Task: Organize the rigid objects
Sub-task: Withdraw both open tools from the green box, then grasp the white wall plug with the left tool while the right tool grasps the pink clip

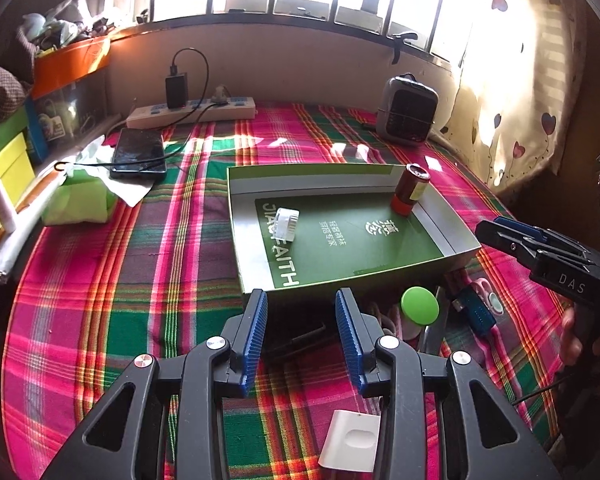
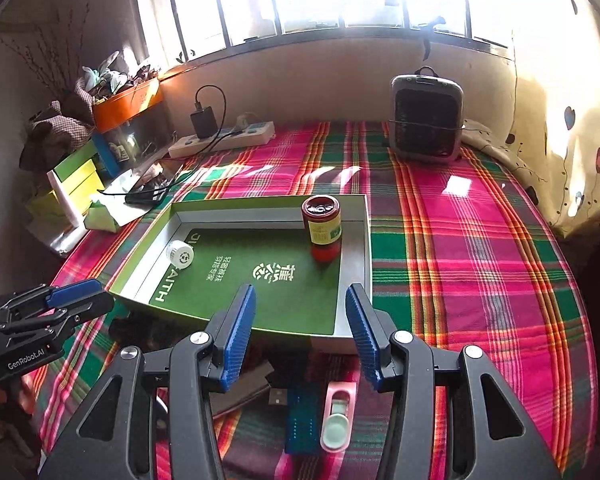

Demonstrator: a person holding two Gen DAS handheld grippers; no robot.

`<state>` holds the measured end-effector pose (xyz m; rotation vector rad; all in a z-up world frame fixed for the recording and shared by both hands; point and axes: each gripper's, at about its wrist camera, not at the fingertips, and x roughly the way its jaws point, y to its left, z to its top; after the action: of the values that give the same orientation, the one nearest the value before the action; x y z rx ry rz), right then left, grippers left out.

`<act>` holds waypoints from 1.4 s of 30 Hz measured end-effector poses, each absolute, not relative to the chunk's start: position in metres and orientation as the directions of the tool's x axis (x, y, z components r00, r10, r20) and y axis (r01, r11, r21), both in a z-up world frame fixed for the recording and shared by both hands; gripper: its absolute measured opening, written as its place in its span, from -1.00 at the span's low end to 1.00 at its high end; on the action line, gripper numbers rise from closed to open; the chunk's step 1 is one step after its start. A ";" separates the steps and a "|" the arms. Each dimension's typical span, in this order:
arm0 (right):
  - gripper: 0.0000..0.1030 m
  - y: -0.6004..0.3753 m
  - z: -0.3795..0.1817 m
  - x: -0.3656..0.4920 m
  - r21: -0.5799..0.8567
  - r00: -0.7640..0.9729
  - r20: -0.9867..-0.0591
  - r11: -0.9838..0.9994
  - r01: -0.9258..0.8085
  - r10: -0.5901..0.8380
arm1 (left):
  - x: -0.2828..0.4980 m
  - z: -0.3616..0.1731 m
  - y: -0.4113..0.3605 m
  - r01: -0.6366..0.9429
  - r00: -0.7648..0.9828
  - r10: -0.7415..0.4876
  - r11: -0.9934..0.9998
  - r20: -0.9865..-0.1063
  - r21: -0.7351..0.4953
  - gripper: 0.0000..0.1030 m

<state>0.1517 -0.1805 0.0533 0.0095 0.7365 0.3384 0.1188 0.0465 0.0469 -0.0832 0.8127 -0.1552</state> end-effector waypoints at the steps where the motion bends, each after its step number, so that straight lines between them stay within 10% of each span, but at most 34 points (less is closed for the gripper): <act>1: -0.06 -0.182 0.053 0.148 0.125 0.691 -0.656 0.947 -0.296 0.303 | 0.115 0.046 0.047 0.106 0.675 -0.173 0.985 -0.717 -0.138 -0.31; 42: 0.08 -0.213 0.006 0.125 0.100 0.640 -0.737 0.972 -0.211 0.215 | 0.059 0.005 0.027 0.193 0.584 -0.247 0.967 -0.773 -0.164 -0.20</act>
<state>0.1250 -0.2134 0.0064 0.0049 0.8416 0.2425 0.0592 0.0269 0.0053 -0.0645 0.9119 -0.2572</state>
